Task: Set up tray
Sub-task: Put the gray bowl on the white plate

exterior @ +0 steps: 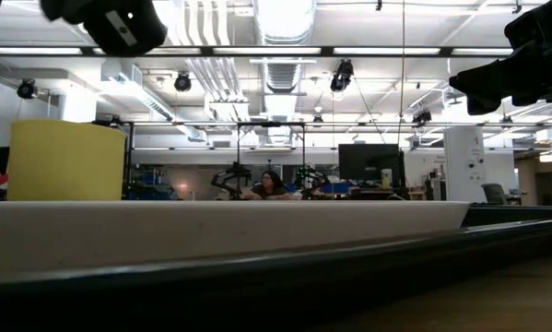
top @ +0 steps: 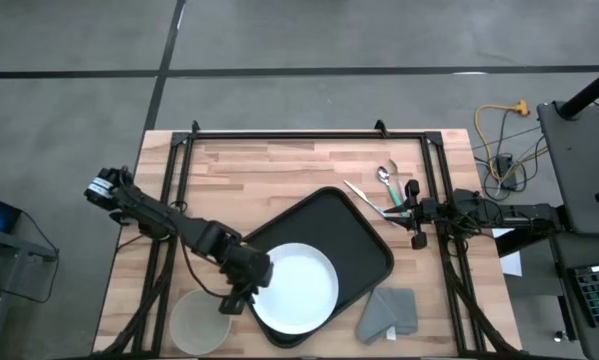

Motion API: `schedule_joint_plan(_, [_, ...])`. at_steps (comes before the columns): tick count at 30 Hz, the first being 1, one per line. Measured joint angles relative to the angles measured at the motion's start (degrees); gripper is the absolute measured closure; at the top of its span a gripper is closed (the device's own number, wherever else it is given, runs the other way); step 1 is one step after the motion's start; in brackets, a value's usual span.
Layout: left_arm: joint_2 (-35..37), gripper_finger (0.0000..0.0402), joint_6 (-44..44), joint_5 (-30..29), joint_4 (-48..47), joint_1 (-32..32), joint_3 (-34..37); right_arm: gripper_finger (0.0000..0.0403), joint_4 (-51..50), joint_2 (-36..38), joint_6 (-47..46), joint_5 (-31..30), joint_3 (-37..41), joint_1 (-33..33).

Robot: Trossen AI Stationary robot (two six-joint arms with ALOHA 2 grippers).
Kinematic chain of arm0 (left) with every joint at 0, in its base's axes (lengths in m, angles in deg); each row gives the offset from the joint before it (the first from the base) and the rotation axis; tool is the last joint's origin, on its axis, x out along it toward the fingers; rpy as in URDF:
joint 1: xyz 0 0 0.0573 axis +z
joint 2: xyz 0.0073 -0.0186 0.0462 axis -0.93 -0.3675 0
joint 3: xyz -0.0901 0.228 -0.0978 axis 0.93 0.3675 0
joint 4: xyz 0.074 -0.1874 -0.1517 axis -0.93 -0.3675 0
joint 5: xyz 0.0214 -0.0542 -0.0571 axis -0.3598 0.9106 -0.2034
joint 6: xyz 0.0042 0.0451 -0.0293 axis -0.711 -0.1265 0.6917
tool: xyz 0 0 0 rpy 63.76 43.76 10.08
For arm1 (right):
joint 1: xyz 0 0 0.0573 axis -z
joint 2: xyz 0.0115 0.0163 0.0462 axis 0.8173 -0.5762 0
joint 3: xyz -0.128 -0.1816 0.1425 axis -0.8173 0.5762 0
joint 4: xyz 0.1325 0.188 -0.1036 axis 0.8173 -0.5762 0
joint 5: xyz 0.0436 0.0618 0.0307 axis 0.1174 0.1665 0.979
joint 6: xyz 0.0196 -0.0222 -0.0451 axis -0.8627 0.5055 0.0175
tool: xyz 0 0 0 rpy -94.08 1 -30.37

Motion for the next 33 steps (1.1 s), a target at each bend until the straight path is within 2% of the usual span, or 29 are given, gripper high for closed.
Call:
schedule_joint_plan(15, [0.0,0.0294,3.7,-0.5,-0.8,-3.7,5.7,0.0335,0.0,0.0,0.0,0.0,0.0,0.0])
schedule_joint_plan(33, [0.3,0.0294,5.4,-4.8,-0.3,-8.3,5.9,0.0335,0.0,0.0,0.0,0.0,0.0,0.0])
